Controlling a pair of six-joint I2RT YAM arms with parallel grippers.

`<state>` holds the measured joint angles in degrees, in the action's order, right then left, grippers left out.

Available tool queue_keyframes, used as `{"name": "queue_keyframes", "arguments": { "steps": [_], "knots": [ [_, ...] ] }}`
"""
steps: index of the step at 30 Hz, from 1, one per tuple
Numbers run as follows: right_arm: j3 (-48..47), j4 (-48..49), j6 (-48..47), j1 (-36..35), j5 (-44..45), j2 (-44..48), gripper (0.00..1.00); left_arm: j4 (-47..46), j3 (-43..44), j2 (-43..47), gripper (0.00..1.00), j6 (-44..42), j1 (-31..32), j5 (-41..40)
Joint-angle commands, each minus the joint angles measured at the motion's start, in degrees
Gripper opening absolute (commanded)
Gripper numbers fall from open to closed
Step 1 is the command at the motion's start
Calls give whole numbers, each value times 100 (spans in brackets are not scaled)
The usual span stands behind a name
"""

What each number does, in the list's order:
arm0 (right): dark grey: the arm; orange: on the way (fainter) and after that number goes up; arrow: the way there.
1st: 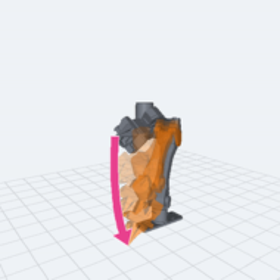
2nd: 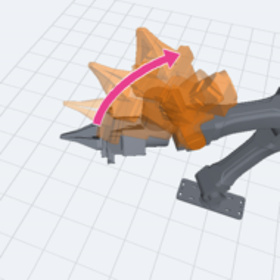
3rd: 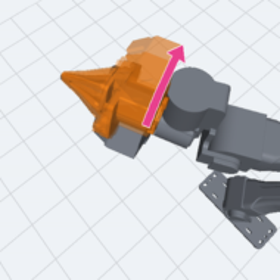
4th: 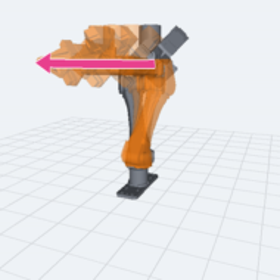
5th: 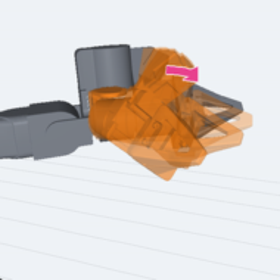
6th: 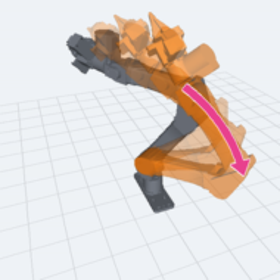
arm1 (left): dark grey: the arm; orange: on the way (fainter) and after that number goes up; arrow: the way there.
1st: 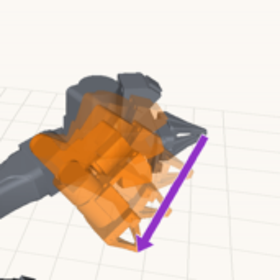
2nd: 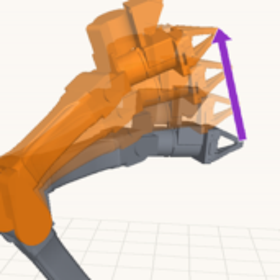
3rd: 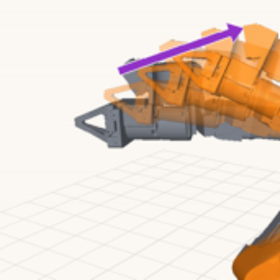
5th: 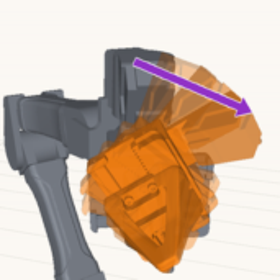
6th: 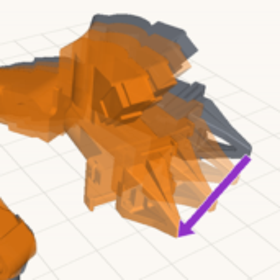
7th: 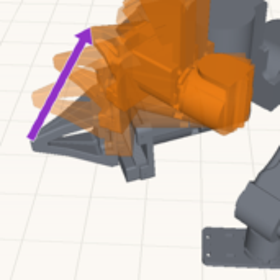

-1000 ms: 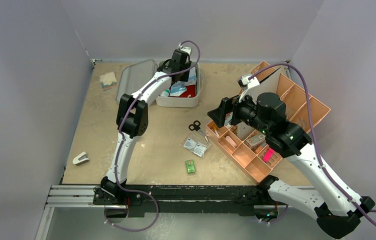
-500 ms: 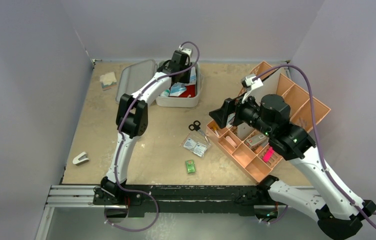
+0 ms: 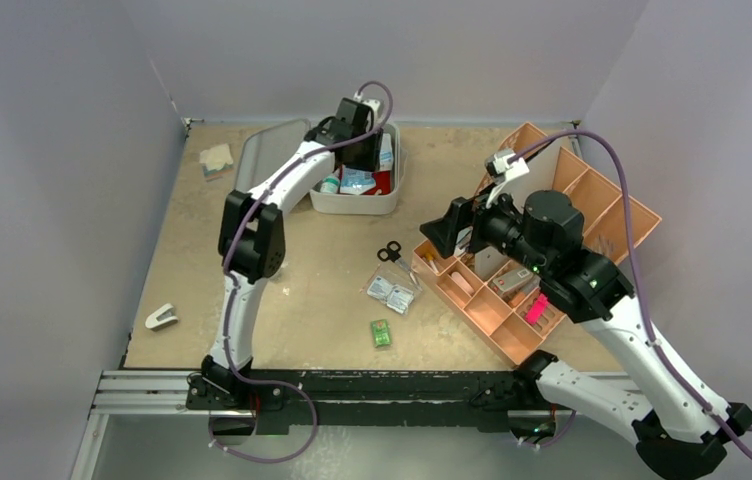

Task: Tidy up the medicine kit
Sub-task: Place the medical item at the medicine box.

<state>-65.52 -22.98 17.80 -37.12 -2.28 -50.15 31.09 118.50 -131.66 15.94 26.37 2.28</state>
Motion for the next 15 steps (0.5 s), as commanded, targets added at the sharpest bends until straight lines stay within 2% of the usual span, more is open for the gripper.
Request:
{"name": "queue_keyframes", "arguments": {
  "steps": [1,4,8,15],
  "knots": [
    [9,129,-12,-27,180,161,99,378,78,1201,34,-4,-27,299],
    [89,106,45,-24,160,219,99,480,-569,1775,35,-81,-27,624],
    [197,-11,49,-23,213,352,99,383,-1833,2534,35,12,-1,1468],
    [342,-470,171,-25,237,334,96,166,-3624,3581,36,98,46,2236]
  ]
}}
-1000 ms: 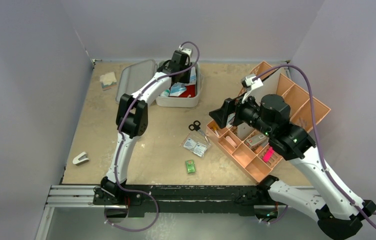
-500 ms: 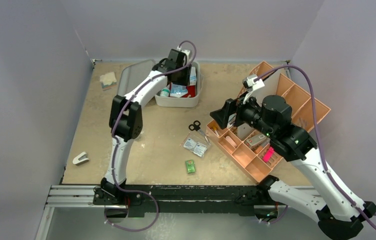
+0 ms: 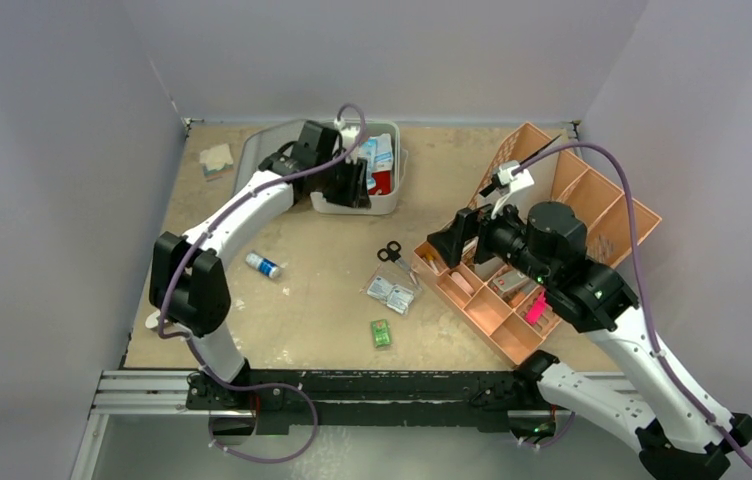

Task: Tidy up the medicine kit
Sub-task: Place the medical item at the medicine box, then pick up the medical item at the center of the board.

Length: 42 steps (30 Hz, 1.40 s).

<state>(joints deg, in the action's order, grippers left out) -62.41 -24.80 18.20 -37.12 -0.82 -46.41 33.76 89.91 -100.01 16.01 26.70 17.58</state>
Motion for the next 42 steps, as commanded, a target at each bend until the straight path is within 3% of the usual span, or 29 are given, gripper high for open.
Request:
{"name": "queue_keyframes", "arguments": {
  "steps": [1,6,10,13,17,21,25,30,42],
  "knots": [
    [59,-343,147,-23,-15,-67,94,-137,-927,550,36,50,5,805],
    [272,-350,74,-32,-457,-369,75,-748,-1726,1350,39,223,-298,2103],
    [317,-324,-2,-36,-329,-679,56,-687,-2181,2077,40,315,-639,2155],
    [298,-281,-174,-92,-319,-969,49,-703,-2617,2661,41,478,-1119,2142],
    [192,-229,-452,-328,-82,-1429,48,-935,-3391,3465,42,739,-1881,2022],
    [39,-36,-872,-962,416,-1980,48,-98,-3468,4081,42,-117,-1945,743],
    [-101,156,-899,-1227,361,-2844,53,362,-3485,4678,42,-571,-1916,-390],
    [-325,361,-1145,-1261,384,-3711,54,276,-3657,5444,42,-562,-1859,-904],
    [-1070,93,-1779,-1264,137,-5240,56,329,-3656,5727,42,-554,-1650,-1273]
  ]
}}
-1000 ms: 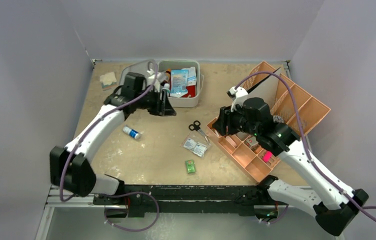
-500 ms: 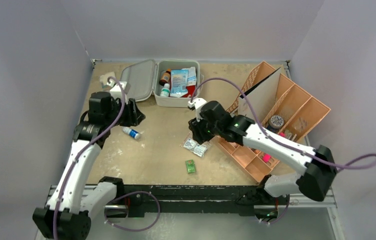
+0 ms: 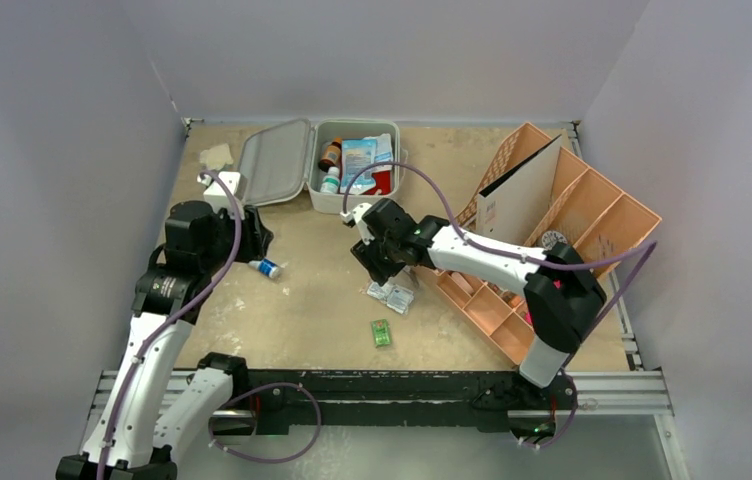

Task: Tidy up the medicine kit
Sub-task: Pick up the medical item at the center of the board.

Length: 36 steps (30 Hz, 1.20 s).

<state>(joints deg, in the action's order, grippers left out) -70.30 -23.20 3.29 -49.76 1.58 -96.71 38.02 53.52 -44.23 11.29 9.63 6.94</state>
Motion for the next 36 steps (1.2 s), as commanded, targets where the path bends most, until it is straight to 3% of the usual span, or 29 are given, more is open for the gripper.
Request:
{"name": "queue_keyframes", "arguments": {
  "steps": [1,10,20,25,32,36],
  "knots": [
    [-316,-101,-300,-7,-122,-283,56,-89,-6,154,42,-83,58,-234],
    [-320,-296,-503,2,130,-848,55,-83,5,194,42,-65,57,-369],
    [-151,-209,-505,6,-149,-1067,45,-109,-7,230,42,-65,57,-402],
    [-161,-200,-505,7,-143,-1174,33,-111,0,231,42,-65,57,-404],
    [-345,-284,-380,-3,-150,-950,1,-106,-14,231,41,-74,57,-413],
    [-520,-530,49,5,-397,-708,0,-97,-12,252,41,-74,57,-444]
  ]
}}
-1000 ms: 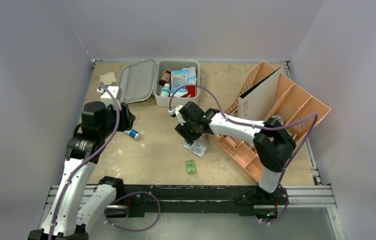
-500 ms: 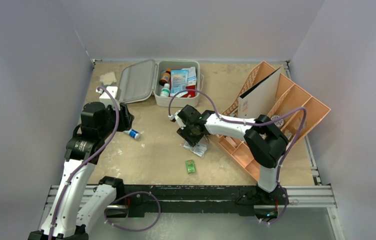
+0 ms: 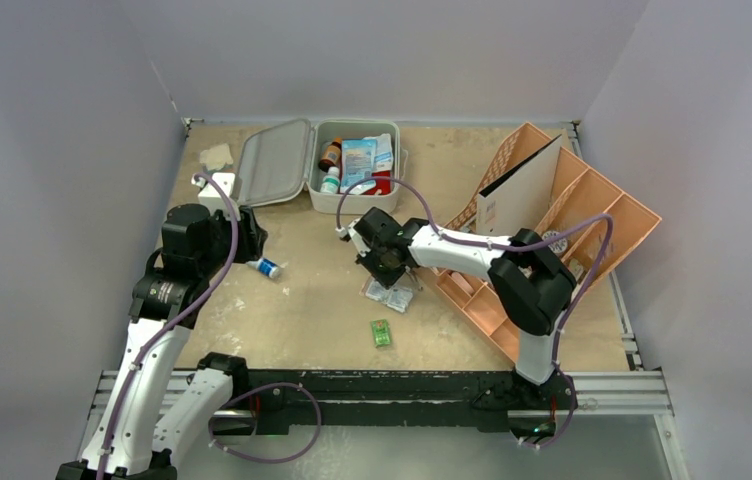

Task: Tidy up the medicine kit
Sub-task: Pick up the medical item at the center of the board, then place the medical item at the medicine box.

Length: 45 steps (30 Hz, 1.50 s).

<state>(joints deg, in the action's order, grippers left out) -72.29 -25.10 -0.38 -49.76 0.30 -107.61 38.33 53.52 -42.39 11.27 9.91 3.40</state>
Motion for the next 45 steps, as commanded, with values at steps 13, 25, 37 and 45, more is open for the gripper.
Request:
{"name": "queue_keyframes", "arguments": {
  "steps": [13,25,37,45],
  "knots": [
    [-1530,361,1377,77,670,800,0,-137,-23,125,41,-46,28,-94],
    [-3780,882,1915,802,1331,-802,0,-159,-52,195,41,-28,30,-13],
    [-4975,571,2723,1389,1792,-2123,0,-159,-59,207,41,-28,37,41],
    [-5444,-264,3048,1511,1951,-2642,0,-159,-51,188,41,-37,42,23]
  ]
}}
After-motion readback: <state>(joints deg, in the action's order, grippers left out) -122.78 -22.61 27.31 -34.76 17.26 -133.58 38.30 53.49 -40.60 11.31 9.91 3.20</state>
